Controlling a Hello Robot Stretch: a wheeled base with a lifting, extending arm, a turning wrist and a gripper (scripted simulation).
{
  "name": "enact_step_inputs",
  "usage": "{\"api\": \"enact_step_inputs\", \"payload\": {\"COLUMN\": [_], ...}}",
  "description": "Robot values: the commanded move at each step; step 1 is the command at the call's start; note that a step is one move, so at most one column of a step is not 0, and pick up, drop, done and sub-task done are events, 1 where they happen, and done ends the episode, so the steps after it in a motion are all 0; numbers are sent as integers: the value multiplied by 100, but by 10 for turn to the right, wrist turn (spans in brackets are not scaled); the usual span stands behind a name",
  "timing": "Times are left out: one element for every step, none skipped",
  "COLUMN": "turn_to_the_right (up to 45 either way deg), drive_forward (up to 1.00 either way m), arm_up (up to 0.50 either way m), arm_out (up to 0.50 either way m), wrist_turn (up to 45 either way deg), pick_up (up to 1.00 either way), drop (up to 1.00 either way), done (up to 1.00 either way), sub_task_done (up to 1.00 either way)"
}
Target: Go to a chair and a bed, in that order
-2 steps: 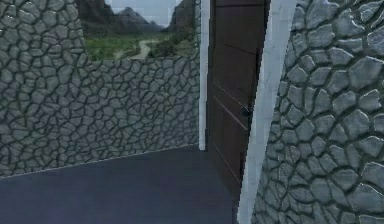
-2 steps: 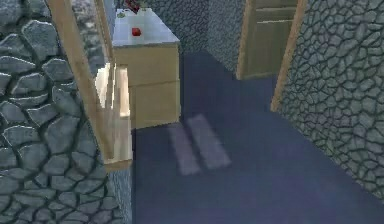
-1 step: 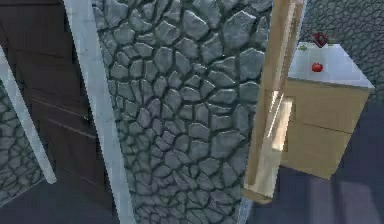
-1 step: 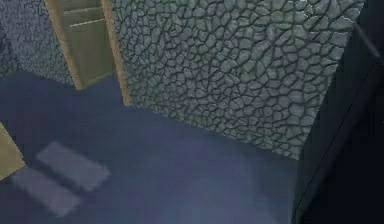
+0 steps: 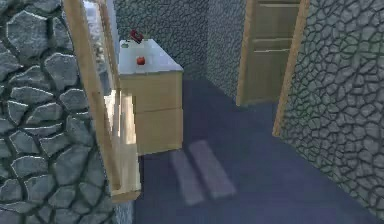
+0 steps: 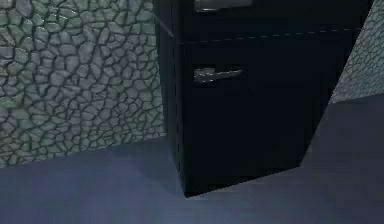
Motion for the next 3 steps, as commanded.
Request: {"api": "enact_step_inputs", "payload": {"turn_to_the_right": [450, 0, -330], "drive_forward": [0, 30, 0], "arm_up": [0, 0, 0], "arm_out": [0, 0, 0], "wrist_turn": [0, 0, 0], "pick_up": [0, 0, 0], "drop": [0, 0, 0], "done": [0, 0, 0], "sub_task_done": [0, 0, 0]}}
